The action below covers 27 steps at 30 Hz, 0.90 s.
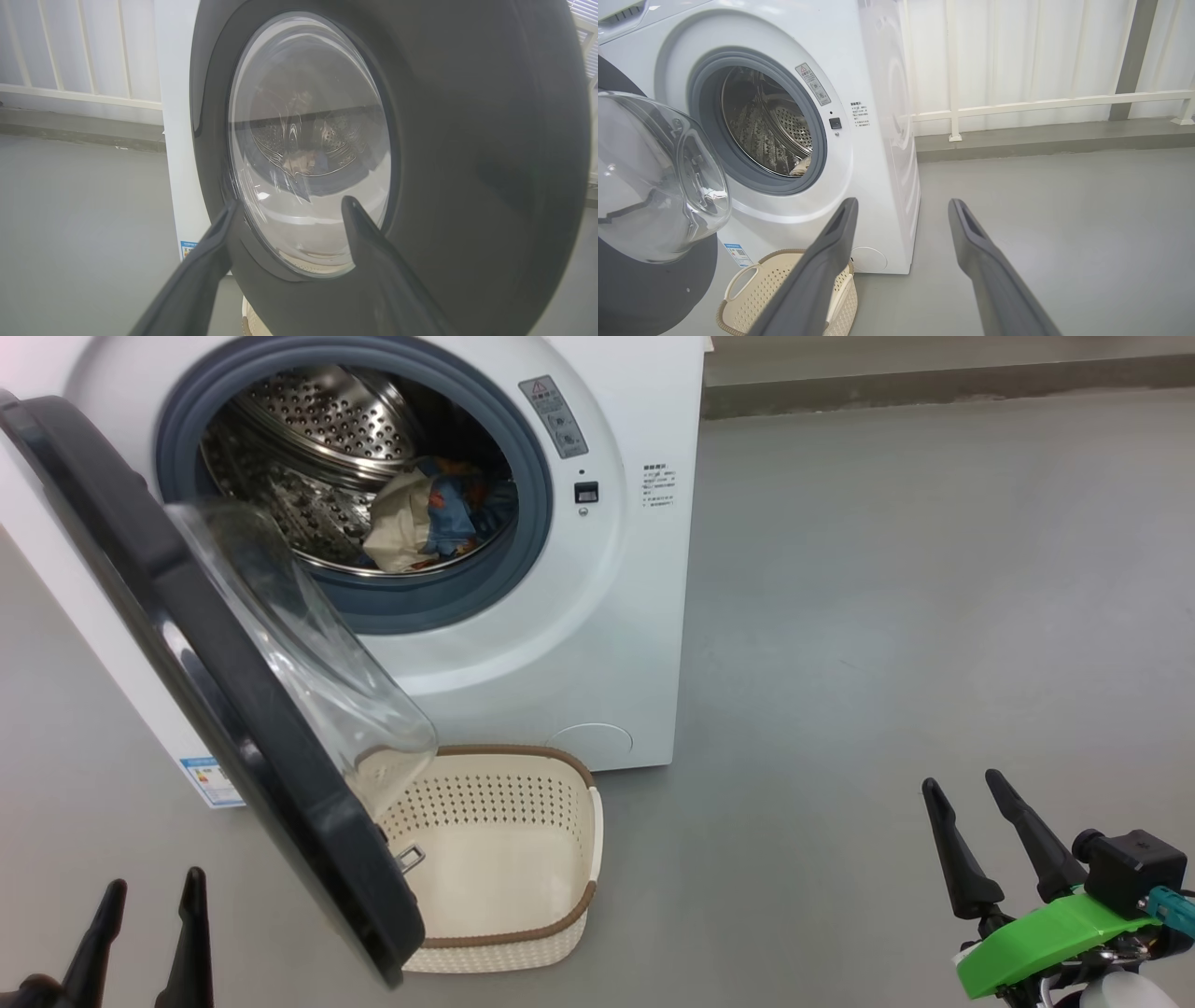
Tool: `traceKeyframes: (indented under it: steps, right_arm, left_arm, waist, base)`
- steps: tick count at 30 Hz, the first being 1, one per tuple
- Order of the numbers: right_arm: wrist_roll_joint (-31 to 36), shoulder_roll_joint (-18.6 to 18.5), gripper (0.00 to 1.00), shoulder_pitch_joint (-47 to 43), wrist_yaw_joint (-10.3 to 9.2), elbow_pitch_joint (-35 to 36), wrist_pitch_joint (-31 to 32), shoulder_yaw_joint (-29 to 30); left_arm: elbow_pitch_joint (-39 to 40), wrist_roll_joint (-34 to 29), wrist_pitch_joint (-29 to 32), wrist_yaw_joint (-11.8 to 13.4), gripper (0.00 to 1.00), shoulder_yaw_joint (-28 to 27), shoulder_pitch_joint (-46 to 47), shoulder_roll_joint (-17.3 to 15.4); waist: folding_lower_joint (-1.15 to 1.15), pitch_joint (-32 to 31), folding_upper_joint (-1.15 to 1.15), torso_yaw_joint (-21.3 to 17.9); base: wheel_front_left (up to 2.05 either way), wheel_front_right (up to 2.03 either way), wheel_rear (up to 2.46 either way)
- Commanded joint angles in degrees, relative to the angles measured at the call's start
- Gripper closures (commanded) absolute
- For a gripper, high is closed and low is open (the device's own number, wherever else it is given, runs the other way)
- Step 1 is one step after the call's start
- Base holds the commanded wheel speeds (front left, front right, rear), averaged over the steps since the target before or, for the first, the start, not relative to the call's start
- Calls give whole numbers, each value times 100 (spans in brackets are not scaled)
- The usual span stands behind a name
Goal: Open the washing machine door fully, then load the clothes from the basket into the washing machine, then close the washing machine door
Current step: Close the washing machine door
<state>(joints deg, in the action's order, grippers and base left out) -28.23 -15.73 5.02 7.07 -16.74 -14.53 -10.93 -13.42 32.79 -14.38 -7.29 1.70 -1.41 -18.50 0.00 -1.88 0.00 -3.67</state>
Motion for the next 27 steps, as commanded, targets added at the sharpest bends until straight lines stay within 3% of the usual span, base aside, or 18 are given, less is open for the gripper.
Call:
traceKeyframes:
  steps: [1, 26, 27]
  right_arm:
    - [47, -118, 0, 52, 42, 116, -47, -89]
    - [73, -110, 0, -8, 42, 160, -47, -90]
    - [72, -114, 10, -11, 42, 162, -47, -93]
  left_arm:
    - [161, -58, -62, -20, 0, -225, 169, -111]
    - [97, -180, -62, -20, 0, -239, 142, -62]
    - [94, -177, -62, -20, 0, -237, 141, -61]
  waist:
    - [0, -6, 0, 1]
    - [0, -39, 0, 61]
    - [0, -41, 0, 69]
  base:
    - [0, 0, 0]
    - [0, 0, 0]
    - [0, 0, 0]
